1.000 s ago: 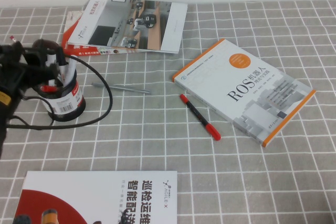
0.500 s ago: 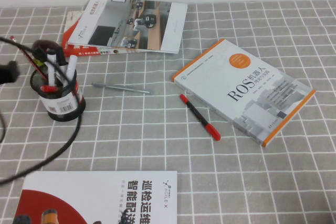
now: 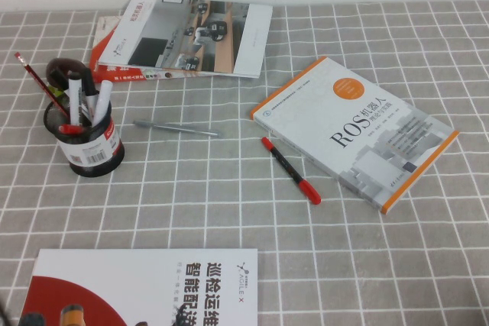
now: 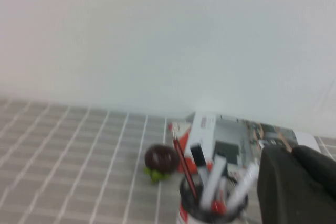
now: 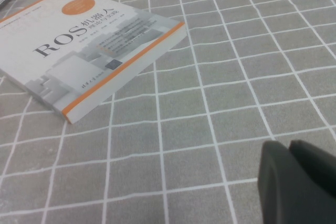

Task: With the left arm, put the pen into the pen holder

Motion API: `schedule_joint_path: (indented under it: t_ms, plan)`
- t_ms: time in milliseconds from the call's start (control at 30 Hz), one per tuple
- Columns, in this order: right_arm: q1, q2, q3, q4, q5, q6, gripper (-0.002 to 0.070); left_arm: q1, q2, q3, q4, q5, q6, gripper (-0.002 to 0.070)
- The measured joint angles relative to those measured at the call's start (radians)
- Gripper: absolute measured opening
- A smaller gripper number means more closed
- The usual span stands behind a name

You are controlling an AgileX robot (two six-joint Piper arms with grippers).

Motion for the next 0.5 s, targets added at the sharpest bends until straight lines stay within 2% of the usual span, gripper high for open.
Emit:
schedule_joint_path:
  t_ms: [200, 500]
  plan:
    - [0.0, 0.0, 0.0, 0.0, 0.0, 0.0, -0.0015, 0.0, -0.199, 0.023, -0.091, 0.181, 0.0, 0.0]
    - [0.0, 0.0, 0.0, 0.0, 0.0, 0.0, -0.0015, 0.0, -0.296, 0.023, -0.084, 0.282, 0.012, 0.0]
